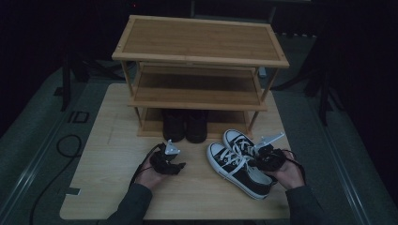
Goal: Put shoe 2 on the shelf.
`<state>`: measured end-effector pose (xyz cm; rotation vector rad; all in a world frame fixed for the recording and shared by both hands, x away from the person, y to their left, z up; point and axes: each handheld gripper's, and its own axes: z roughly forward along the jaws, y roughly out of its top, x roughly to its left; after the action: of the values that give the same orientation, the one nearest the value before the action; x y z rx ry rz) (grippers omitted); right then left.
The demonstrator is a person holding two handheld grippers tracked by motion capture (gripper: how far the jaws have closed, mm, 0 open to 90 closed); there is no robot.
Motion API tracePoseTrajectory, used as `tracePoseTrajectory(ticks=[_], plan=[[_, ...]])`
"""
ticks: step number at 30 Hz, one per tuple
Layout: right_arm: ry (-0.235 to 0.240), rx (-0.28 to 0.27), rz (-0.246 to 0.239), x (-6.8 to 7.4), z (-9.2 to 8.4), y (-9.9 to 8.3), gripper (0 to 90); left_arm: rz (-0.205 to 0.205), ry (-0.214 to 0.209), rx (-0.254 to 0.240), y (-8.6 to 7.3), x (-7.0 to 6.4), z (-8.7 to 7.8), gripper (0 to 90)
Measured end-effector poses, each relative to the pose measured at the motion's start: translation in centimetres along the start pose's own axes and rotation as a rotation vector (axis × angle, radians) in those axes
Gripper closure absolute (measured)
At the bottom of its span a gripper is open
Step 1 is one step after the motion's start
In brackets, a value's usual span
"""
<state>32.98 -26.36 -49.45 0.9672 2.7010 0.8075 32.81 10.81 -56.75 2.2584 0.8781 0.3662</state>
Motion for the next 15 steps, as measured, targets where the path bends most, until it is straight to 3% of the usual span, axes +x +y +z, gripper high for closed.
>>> tracePoseTrajectory(ticks=[15], plan=[[-0.018,-0.004,-0.022,-0.3,-1.0,1.0,84.9,-0.014,0.015,-0.054,-0.7,-0.2,0.2,38.3]])
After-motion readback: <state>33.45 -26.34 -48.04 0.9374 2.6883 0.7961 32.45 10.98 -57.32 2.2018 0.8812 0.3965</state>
